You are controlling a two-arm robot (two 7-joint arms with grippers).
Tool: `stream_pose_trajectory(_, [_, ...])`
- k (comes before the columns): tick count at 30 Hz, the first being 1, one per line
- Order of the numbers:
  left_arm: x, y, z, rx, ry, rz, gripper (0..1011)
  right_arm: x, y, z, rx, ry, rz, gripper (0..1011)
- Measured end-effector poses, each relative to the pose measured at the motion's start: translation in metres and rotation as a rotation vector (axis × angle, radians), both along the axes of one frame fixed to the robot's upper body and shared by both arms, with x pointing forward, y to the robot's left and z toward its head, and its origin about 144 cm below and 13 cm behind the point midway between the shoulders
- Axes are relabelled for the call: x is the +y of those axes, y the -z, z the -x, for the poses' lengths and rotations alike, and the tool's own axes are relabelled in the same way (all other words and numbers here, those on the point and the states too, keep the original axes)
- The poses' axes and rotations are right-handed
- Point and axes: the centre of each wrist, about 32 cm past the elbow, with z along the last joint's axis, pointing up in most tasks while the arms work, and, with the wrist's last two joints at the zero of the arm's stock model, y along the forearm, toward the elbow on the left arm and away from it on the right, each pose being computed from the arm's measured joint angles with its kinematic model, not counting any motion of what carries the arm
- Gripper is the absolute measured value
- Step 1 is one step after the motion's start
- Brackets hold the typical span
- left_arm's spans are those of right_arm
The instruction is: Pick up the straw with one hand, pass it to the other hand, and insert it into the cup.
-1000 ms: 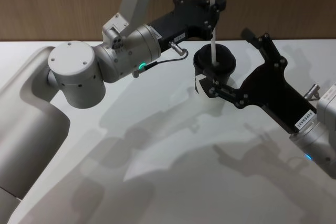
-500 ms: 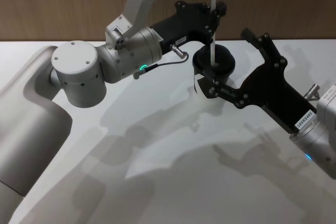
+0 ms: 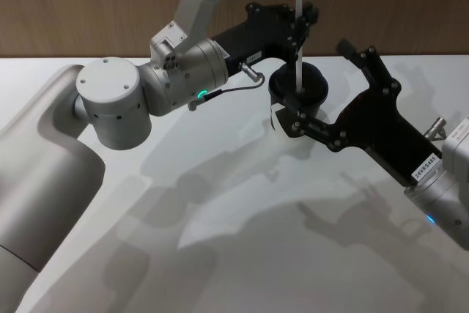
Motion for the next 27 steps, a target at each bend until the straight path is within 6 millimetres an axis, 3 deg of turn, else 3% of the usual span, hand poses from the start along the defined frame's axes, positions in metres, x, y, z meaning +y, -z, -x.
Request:
stream_pose_trajectory(14, [-0.0007,0.0007,-0.0012,0.002,-0.001,0.001,419,0.0,0.0,0.0,0.0,0.0,0.0,1001])
stream_pose_trajectory(22, [-0.0008,0.0009,-0.0015,0.002,-0.001,0.001,734,0.0,0.0,0.0,0.0,0.0,0.0,1001])
stream_pose_trajectory(27, [-0.0006,0.0009,-0.0016,0.002,-0.002,0.002,866,0.0,0.0,0.0,0.0,0.0,0.0,1001])
